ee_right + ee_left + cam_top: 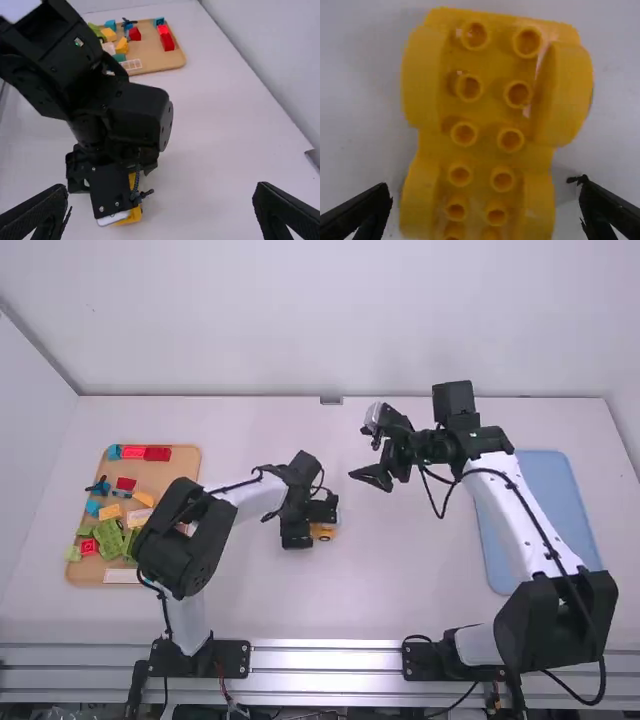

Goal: Assemble lego blocks to make yellow taxi

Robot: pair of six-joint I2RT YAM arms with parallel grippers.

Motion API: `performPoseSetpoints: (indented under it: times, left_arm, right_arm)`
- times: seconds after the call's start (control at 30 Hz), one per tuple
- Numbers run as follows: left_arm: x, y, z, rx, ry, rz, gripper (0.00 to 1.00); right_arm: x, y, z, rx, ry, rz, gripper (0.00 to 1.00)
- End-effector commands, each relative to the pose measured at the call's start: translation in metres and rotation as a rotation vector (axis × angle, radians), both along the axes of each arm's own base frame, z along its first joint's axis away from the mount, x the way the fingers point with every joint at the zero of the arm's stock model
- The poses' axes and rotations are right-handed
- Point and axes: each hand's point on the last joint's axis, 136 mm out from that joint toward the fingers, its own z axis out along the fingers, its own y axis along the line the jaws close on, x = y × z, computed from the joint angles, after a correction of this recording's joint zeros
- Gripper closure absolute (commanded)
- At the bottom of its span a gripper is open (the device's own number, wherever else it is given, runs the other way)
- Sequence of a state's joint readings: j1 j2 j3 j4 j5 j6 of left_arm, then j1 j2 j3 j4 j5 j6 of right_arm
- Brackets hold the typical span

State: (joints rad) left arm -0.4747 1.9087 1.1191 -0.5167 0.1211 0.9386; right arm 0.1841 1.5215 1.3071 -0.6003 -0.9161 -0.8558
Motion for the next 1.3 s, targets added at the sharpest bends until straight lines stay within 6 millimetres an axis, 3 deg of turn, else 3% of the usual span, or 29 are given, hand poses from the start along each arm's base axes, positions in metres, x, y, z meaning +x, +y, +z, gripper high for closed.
performPoseSetpoints:
  times: [0.0,0.17,0.27,0.33,0.43,0.53,0.83,0.9,1.0,1.07,1.17,1.27]
  left_arm:
    - [0.027,0.002,0.043,-0.054,-0.080,0.123,0.01]
    - [0.049,0.038,0.091,-0.113,-0.141,0.343,0.01]
    - [0.063,0.075,0.118,-0.173,-0.179,0.574,0.01]
    - [0.069,0.109,0.137,-0.217,-0.201,0.791,0.01]
    - [0.068,0.146,0.154,-0.255,-0.214,0.989,0.01]
    - [0.060,0.187,0.170,-0.300,-0.220,1.217,0.01]
    - [0.027,0.267,0.202,-0.416,-0.248,1.712,0.01]
    - [0.017,0.293,0.209,-0.442,-0.275,1.853,0.01]
    - [0.000,0.330,0.209,-0.403,-0.341,2.074,0.01]
    - [-0.025,0.362,0.206,-0.339,-0.396,2.305,0.01]
    - [-0.044,0.382,0.202,-0.313,-0.407,2.445,0.01]
    - [-0.049,0.393,0.195,-0.337,-0.366,2.479,0.01]
  right_arm:
    - [-0.003,0.011,0.014,0.042,-0.012,0.028,0.01]
    - [-0.012,0.041,0.019,0.064,-0.062,0.111,0.01]
    - [-0.020,0.067,0.018,0.094,-0.072,0.174,0.01]
    - [-0.021,0.083,0.016,0.109,-0.073,0.199,0.01]
    - [-0.018,0.097,0.015,0.132,-0.071,0.211,0.01]
    - [-0.018,0.114,0.013,0.157,-0.066,0.229,0.01]
    - [-0.036,0.146,0.010,0.167,-0.092,0.303,0.01]
    - [-0.036,0.148,0.009,0.156,-0.101,0.297,0.03]
    - [-0.036,0.148,0.008,0.155,-0.100,0.296,0.01]
    - [-0.033,0.145,0.008,0.153,-0.099,0.286,0.02]
    - [-0.028,0.141,0.008,0.153,-0.096,0.272,0.02]
    - [-0.023,0.136,0.008,0.154,-0.097,0.258,0.01]
